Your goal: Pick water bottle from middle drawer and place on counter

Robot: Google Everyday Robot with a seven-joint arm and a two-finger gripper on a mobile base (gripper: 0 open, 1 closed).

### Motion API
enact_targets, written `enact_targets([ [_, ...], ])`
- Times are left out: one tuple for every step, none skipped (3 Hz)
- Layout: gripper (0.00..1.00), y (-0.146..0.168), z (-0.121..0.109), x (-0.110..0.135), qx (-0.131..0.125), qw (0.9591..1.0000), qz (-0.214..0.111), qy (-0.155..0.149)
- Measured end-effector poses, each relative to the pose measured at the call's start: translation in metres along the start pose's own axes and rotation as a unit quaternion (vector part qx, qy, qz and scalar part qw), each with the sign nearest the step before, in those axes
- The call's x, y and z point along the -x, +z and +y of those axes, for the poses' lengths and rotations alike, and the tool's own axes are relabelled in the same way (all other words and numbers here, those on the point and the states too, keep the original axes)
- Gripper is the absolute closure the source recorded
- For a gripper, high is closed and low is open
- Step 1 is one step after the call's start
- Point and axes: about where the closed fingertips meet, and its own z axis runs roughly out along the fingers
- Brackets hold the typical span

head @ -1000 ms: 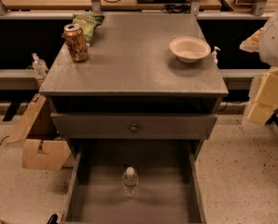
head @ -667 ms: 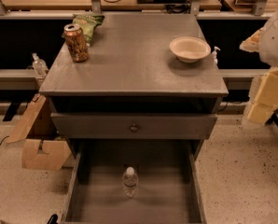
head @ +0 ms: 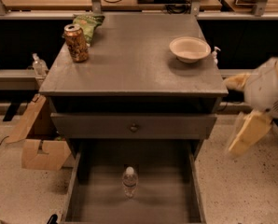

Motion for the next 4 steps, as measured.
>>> enact_targets([
  [0.00,0.085,0.021,-0.018,0.030,0.9918,-0.123,0.016],
  [0.00,0.130,0.015,-0.016,-0.006,0.9641,-0.261,0.046],
  [0.00,0.152,-0.003,-0.022,-0.068,0.9382,-0.337,0.040],
  [0.00,0.165,-0.003,-0.021,-0.078,0.9338,-0.349,0.004],
])
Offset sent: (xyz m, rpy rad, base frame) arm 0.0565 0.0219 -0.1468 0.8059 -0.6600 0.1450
